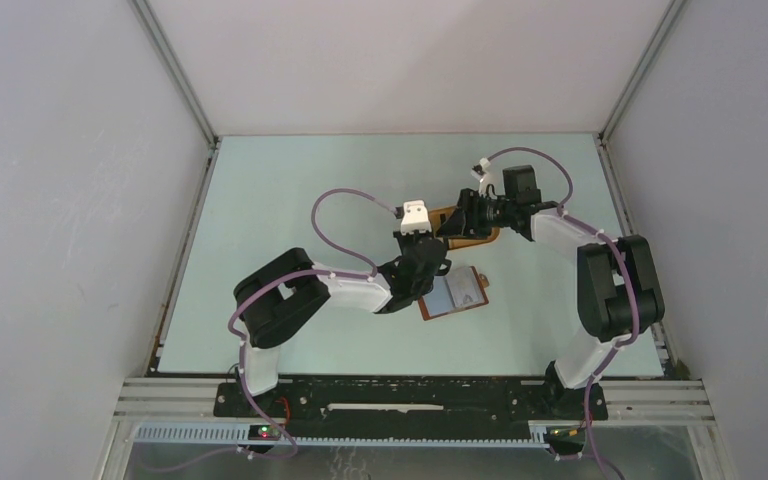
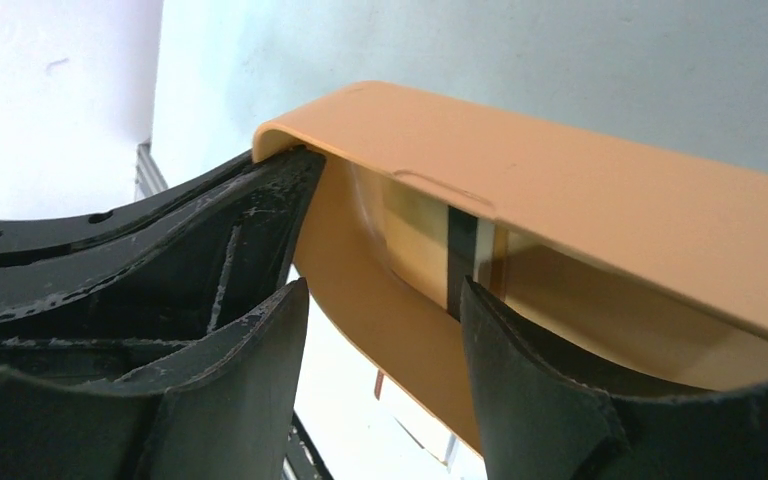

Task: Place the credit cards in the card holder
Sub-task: Pick up the credit card from the storage box.

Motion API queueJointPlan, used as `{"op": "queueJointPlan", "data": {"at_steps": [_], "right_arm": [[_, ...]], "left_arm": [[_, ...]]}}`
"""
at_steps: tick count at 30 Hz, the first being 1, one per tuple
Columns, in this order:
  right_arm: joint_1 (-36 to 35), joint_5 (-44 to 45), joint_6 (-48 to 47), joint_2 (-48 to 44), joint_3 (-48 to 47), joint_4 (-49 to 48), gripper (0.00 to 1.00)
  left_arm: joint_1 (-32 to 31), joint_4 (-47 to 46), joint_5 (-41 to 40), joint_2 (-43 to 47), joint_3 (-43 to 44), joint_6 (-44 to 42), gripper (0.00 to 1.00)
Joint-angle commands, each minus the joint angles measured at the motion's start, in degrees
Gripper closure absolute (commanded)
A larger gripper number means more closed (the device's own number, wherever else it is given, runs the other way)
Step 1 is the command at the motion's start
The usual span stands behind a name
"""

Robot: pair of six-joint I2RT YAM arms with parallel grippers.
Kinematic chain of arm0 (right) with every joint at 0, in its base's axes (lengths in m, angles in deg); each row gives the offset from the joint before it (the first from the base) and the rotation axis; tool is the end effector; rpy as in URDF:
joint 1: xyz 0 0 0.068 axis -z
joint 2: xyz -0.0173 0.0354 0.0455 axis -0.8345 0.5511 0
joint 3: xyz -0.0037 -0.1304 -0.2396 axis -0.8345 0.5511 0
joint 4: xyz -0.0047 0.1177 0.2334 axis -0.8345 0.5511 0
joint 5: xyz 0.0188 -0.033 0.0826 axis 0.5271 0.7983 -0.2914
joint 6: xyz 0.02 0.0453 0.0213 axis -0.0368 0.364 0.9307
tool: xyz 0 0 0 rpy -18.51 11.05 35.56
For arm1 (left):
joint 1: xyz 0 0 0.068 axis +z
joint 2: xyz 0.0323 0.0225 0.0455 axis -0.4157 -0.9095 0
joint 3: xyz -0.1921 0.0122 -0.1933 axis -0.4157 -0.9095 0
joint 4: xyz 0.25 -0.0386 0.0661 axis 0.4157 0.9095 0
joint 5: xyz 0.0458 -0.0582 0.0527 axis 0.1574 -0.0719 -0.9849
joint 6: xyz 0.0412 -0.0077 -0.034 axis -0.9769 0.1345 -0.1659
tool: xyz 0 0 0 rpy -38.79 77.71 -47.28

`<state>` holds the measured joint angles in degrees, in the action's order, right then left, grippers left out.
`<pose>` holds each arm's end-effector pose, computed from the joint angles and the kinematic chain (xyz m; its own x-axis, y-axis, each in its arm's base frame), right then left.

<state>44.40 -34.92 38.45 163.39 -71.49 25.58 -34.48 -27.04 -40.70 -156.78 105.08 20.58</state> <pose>0.3439 0.1014 0.2031 -0.8496 0.0189 -0.5271 -0.4286 0.5576 0.7109 0.2325 -0.3293 0.1883 -0.1378 -0.2238 -0.9649 -0.0141 0.9745 -0.2240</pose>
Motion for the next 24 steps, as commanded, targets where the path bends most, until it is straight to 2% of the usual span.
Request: {"op": "queueJointPlan", "data": {"at_steps": [1,6,10,16,24], "right_arm": [[-0.3,9.1,-0.6,-3.5,0.0,1.8,0.34],[-1.0,15.7,-0.2,-6.0,0.8,2.2,0.34],[-1.9,14.1,0.2,-3.2,0.8,1.3,0.33],[-3.5,17.6,-2.0,-1.6,-0.1,2.3,0.28],[-3.6,8.6,2.2,3.8,-0.5,0.3,0.28]], "left_arm": [[-1.6,-9.2,-0.5,4.4,-0.6,3.0,1.0],[-1.7,-9.3,-1.3,4.3,-0.4,2.4,1.0],[-1.7,-10.3,0.1,4.9,-1.0,2.4,1.0],[-1.9,-10.4,1.0,4.7,-0.7,2.8,1.0],[-1.9,-10.6,1.8,4.0,-0.5,3.2,1.0]]}}
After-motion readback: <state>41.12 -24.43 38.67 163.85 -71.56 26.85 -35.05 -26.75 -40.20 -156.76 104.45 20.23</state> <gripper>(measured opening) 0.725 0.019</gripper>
